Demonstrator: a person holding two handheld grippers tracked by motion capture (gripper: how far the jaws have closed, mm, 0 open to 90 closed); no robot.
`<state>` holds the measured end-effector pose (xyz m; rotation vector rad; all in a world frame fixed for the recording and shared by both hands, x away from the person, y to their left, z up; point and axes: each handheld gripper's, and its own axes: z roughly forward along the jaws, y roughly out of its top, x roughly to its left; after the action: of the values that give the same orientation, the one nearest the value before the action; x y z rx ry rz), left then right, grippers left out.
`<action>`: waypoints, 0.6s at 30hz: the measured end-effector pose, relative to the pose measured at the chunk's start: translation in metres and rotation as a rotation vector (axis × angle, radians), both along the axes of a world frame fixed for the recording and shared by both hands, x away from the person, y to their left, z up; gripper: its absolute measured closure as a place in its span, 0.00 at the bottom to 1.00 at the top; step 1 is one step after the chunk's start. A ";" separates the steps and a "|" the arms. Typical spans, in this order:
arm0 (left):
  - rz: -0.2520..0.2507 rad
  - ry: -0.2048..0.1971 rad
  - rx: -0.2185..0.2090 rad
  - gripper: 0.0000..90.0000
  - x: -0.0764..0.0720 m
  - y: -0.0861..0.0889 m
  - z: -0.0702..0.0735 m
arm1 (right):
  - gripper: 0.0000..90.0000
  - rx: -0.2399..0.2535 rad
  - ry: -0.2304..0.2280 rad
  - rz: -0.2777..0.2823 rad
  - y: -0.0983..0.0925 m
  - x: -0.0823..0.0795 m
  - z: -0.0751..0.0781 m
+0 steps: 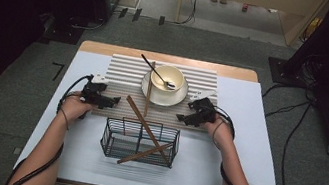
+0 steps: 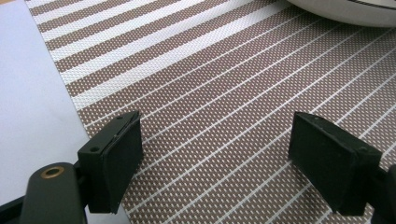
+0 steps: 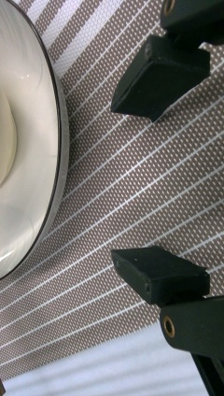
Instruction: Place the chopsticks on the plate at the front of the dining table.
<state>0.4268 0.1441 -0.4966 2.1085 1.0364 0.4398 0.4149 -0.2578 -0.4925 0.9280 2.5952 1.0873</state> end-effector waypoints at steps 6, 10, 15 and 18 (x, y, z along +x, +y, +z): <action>0.001 0.000 0.002 0.20 0.000 0.000 0.000 | 0.26 0.006 -0.025 0.011 -0.001 0.001 -0.003; 0.001 0.000 0.003 0.20 0.000 -0.001 0.000 | 0.24 0.002 -0.045 0.039 -0.002 0.000 -0.004; 0.001 0.000 0.008 0.20 0.000 -0.001 0.000 | 0.20 0.012 -0.070 0.061 -0.004 0.000 -0.008; 0.002 0.000 0.005 0.20 0.000 -0.001 0.000 | 0.16 0.028 -0.066 0.067 -0.004 0.000 -0.009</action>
<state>0.4269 0.1433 -0.4970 2.1126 1.0382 0.4438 0.4152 -0.2618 -0.5017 0.8017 2.5811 1.1536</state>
